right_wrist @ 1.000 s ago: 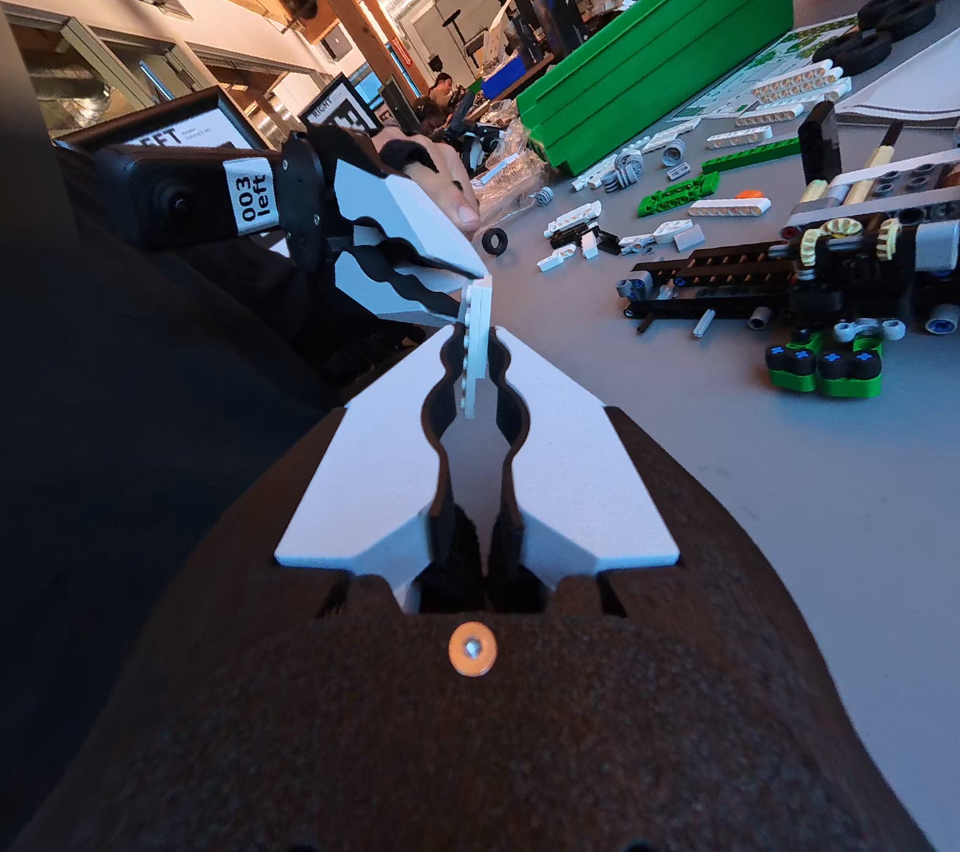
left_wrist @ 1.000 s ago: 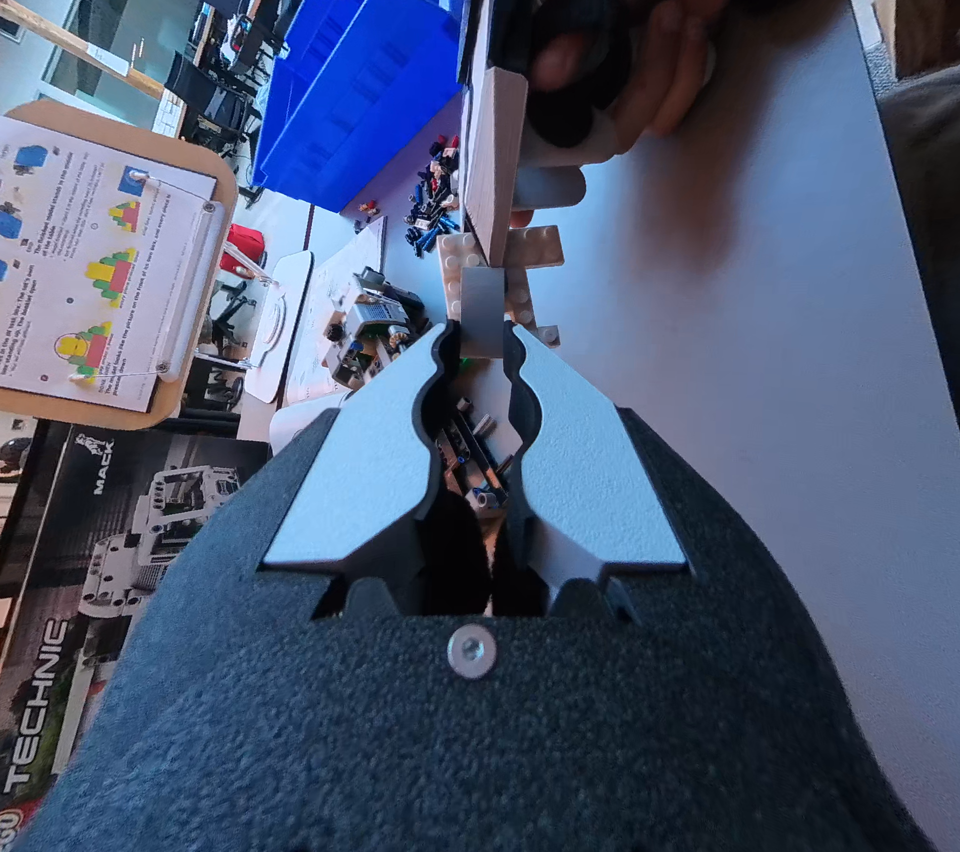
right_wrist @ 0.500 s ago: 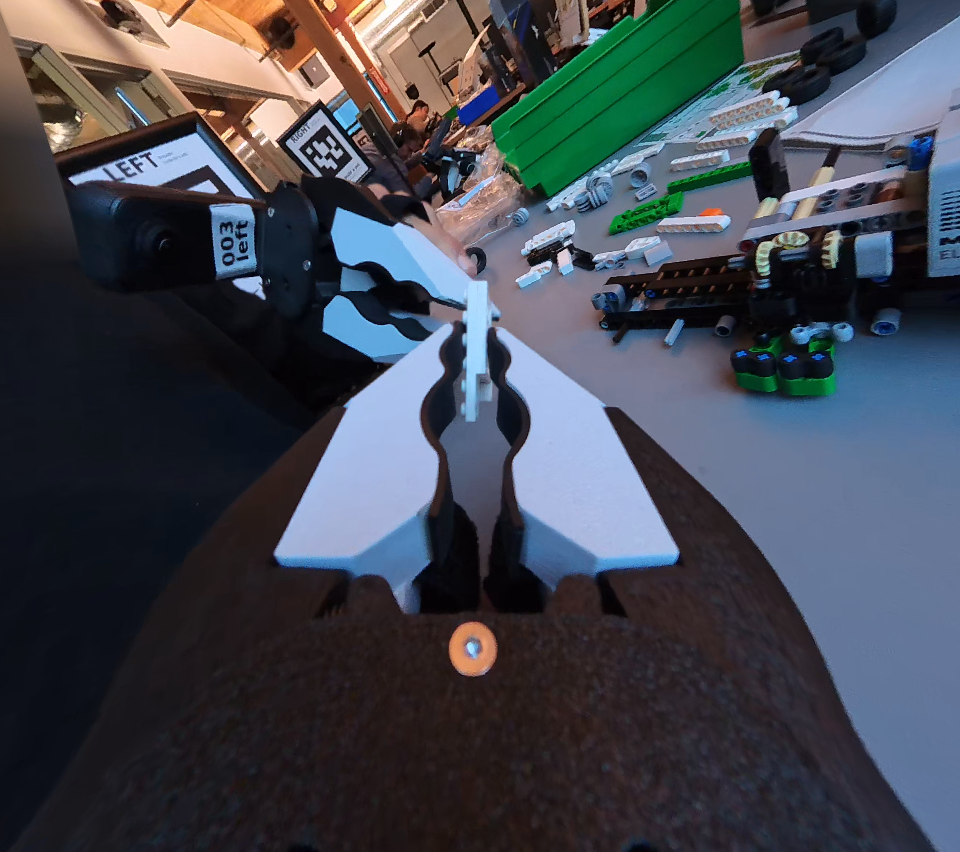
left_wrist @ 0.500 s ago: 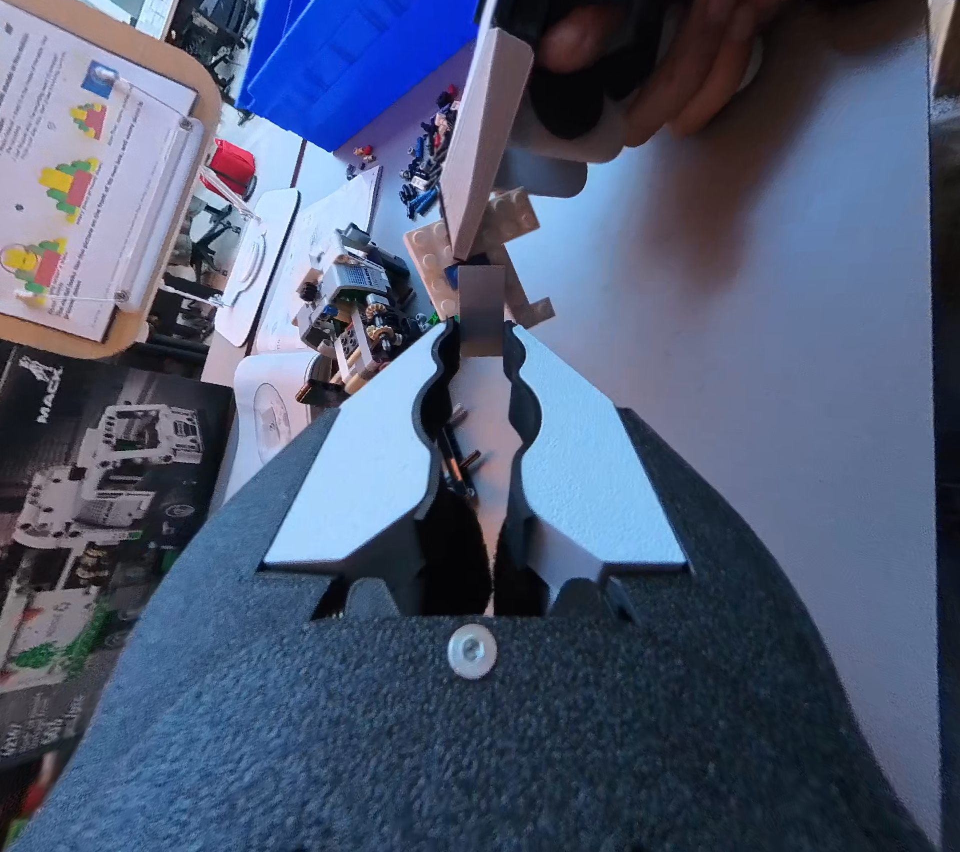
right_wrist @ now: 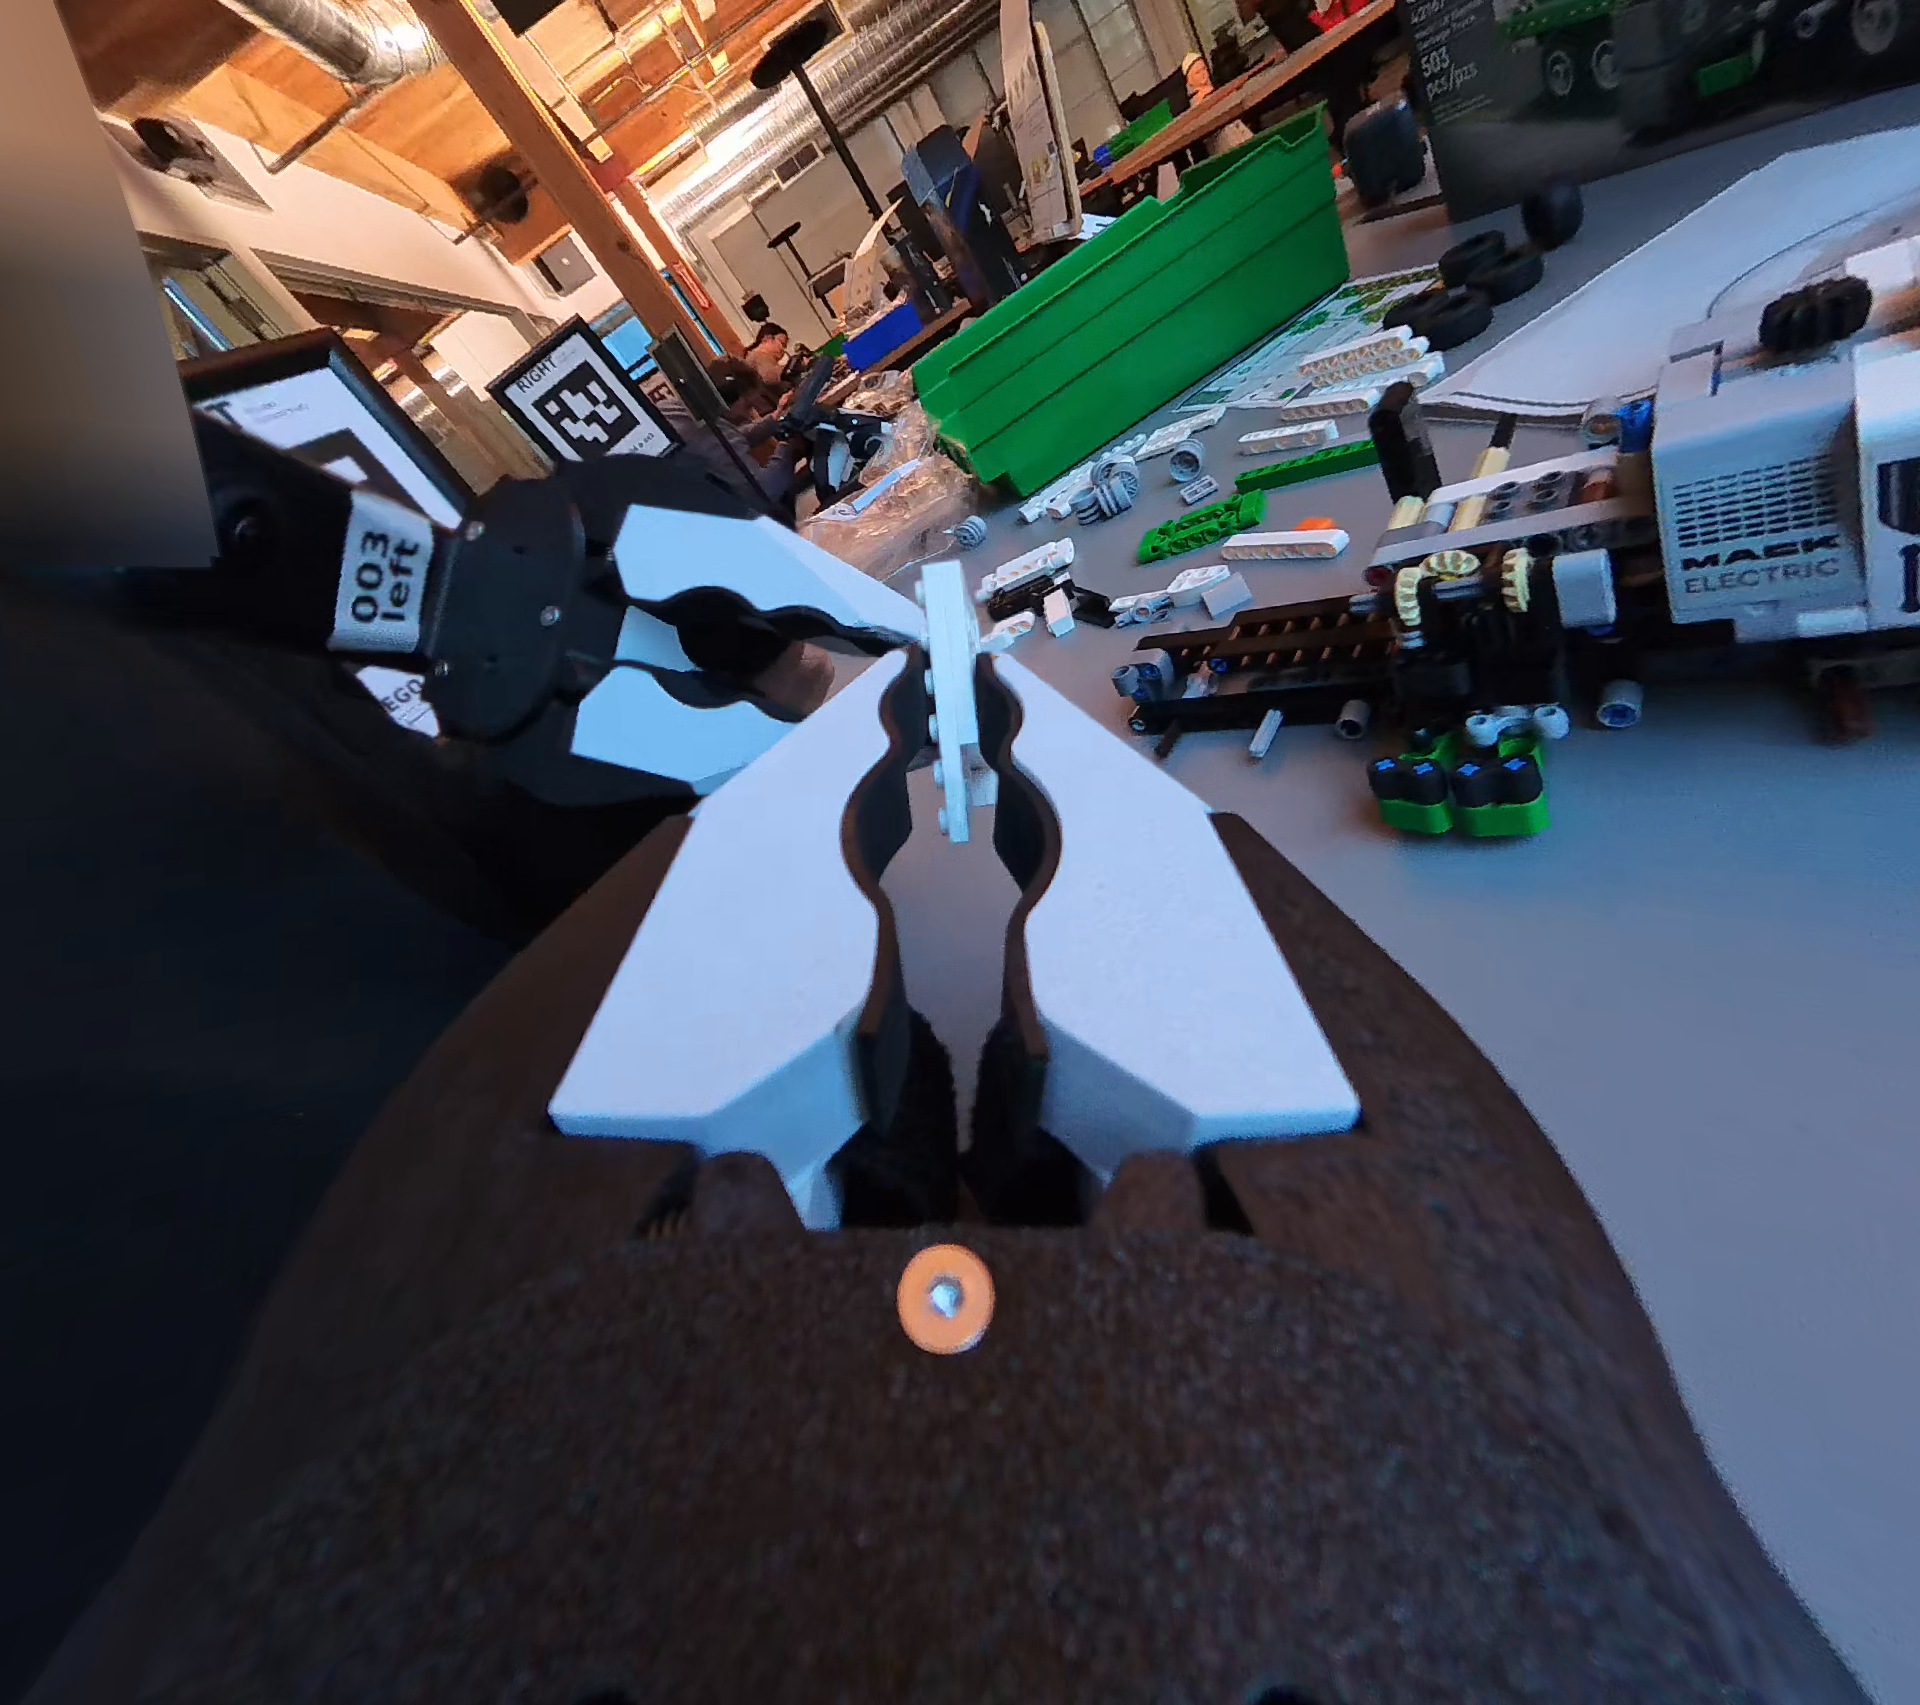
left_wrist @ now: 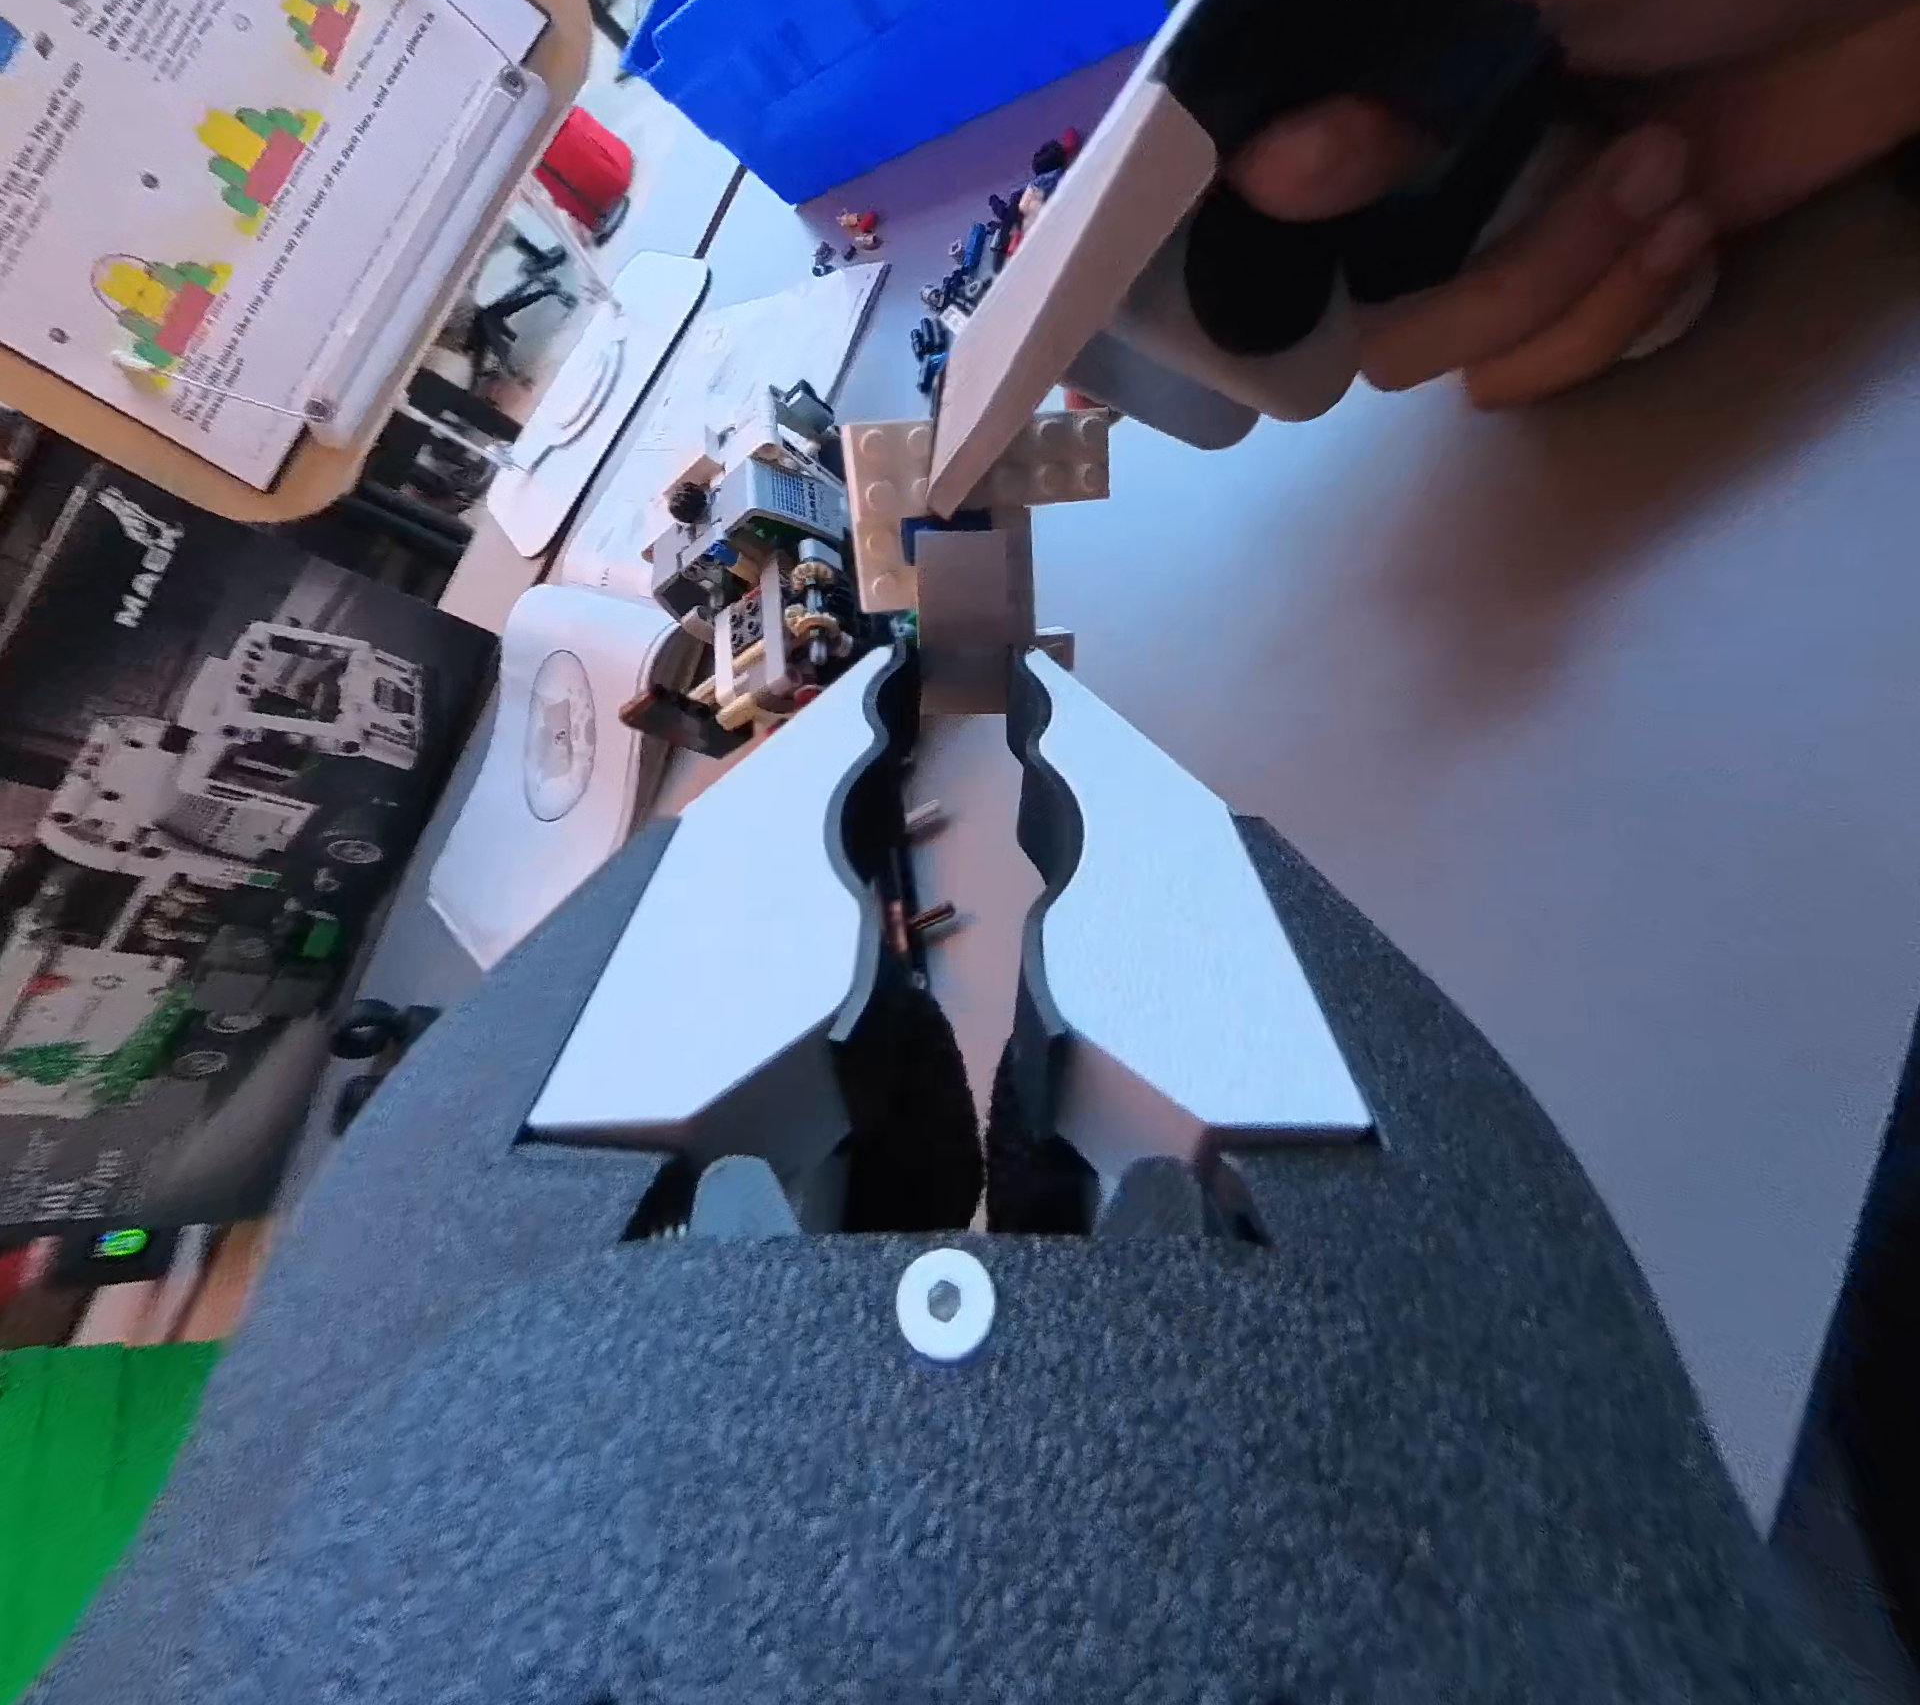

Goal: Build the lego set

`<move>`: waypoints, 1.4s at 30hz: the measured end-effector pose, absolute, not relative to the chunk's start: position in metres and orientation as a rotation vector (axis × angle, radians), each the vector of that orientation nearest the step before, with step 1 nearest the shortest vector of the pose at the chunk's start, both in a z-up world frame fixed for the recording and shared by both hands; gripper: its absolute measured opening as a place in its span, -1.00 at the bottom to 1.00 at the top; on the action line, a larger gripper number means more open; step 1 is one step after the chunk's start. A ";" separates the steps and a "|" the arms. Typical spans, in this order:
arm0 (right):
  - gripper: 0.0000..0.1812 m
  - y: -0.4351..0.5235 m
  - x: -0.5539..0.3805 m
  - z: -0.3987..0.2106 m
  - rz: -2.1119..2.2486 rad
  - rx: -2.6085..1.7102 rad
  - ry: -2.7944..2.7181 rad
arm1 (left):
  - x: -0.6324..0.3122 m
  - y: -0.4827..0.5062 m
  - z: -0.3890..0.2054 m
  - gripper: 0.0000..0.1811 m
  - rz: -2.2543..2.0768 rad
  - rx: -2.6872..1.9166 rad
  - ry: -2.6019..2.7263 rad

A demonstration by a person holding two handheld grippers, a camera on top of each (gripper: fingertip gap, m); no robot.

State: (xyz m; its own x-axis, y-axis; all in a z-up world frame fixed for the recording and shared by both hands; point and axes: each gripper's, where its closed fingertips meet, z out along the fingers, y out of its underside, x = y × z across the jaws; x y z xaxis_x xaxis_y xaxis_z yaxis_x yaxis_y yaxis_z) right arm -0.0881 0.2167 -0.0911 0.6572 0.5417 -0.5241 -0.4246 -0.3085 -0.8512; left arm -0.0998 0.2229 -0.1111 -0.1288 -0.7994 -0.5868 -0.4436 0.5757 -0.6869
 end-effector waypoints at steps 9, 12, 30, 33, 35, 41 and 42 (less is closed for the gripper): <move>-0.92 0.219 -0.077 -0.104 0.966 -1.736 -0.011 | -0.107 0.227 -0.120 -0.83 -0.413 -1.061 1.786; -0.92 0.209 -0.082 -0.125 1.034 -1.930 -0.017 | -0.124 0.227 -0.140 -0.83 -0.543 -1.211 1.859; -0.75 0.197 -0.074 -0.168 0.742 -2.254 -0.140 | -0.129 0.224 -0.141 -0.83 -0.395 -0.947 1.835; -0.71 0.198 -0.098 -0.127 0.883 -2.059 -0.209 | -0.124 0.222 -0.143 -0.83 -0.350 -0.898 1.841; -0.67 0.194 -0.120 -0.117 1.002 -2.004 -0.262 | -0.121 0.217 -0.143 -0.83 -0.366 -0.892 1.848; -0.87 0.204 -0.122 -0.126 1.006 -1.987 -0.218 | -0.120 0.210 -0.136 -0.83 -0.447 -0.914 1.840; -0.94 0.203 -0.123 -0.124 1.017 -1.970 -0.224 | -0.120 0.209 -0.134 -0.83 -0.462 -0.923 1.835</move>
